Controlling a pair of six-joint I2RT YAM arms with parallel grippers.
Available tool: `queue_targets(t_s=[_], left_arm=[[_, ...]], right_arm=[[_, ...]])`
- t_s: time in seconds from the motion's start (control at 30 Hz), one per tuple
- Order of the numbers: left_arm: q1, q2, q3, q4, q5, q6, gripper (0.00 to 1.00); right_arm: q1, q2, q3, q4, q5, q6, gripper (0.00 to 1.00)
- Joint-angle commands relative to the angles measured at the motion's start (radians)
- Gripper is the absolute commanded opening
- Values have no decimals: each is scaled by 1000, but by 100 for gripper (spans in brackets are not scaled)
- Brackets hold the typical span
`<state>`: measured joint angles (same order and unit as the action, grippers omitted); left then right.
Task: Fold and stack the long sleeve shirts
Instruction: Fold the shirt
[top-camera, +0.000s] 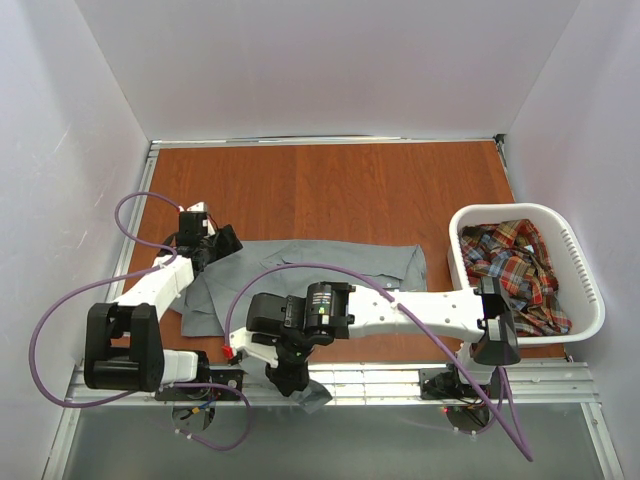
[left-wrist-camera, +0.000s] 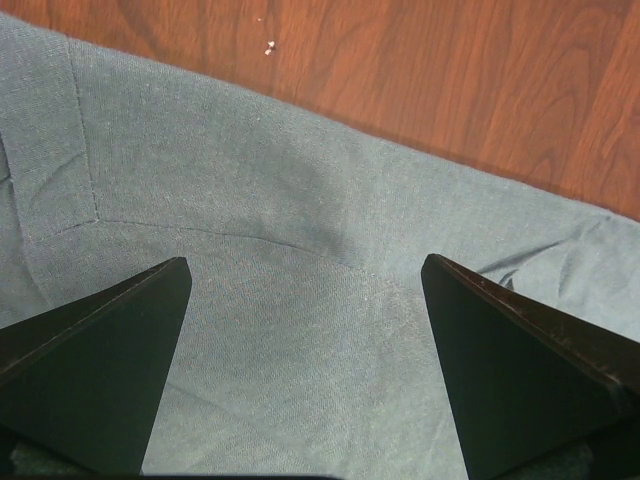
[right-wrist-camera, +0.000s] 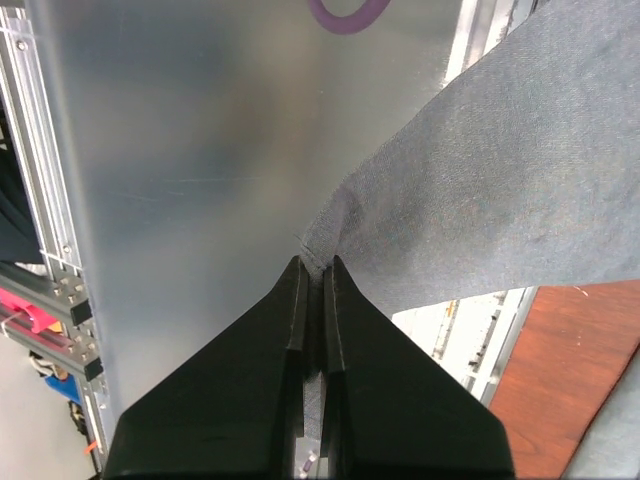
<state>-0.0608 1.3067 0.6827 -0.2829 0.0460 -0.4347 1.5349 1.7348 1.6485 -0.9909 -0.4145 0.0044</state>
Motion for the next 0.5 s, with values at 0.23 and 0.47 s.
queue_targets(t_s=[0.23, 0.47], left_arm=[[-1, 31, 18, -58, -159, 4, 89], [-1, 52, 28, -82, -258, 13, 89]], right_arm=[[-131, -7, -35, 23, 109, 51, 1], [-387, -92, -154, 104, 45, 101, 1]])
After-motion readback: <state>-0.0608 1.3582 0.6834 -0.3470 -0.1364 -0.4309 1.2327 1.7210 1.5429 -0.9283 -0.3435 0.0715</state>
